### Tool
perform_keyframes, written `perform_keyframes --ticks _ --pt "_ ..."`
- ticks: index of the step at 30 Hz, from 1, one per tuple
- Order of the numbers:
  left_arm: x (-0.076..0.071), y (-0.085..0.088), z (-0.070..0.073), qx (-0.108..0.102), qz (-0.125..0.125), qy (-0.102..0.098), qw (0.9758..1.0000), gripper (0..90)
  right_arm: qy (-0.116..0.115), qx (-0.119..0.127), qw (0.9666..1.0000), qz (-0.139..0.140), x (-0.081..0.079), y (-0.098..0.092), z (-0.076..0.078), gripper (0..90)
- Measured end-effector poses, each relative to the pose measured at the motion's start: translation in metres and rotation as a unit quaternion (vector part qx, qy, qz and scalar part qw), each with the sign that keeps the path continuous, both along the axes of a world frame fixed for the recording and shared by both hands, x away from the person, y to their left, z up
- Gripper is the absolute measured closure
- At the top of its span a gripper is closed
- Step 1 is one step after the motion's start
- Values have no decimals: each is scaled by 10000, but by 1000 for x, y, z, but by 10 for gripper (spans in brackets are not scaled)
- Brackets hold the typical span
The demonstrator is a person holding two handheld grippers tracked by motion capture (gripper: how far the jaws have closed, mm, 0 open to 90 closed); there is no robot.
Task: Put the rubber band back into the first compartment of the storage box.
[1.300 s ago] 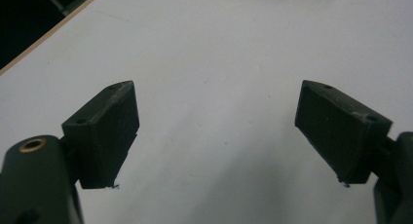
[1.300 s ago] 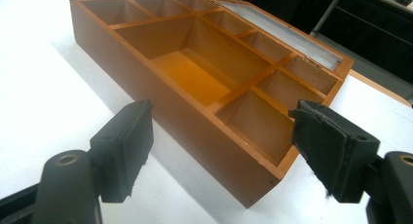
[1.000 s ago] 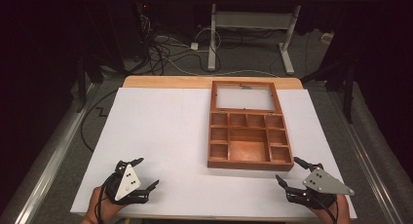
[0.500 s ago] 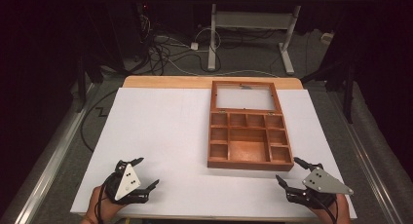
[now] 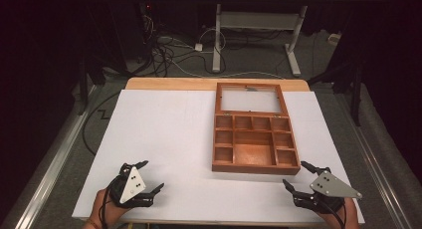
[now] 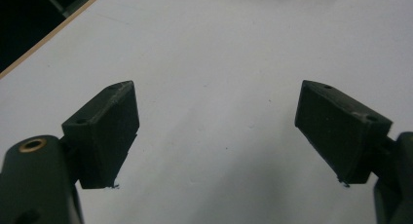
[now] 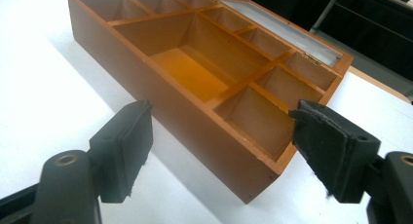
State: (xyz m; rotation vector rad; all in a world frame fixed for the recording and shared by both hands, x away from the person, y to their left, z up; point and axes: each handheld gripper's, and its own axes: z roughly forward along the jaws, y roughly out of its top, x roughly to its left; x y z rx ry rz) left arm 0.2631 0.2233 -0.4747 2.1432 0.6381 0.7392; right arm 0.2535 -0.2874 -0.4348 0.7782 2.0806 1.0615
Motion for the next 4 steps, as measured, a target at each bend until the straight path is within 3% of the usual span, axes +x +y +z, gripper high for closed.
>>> perform_keyframes --ticks 4 --pt "1 0 0 1 -17 14 10000 161 21 -14 10000 5 1 1 -1 234"
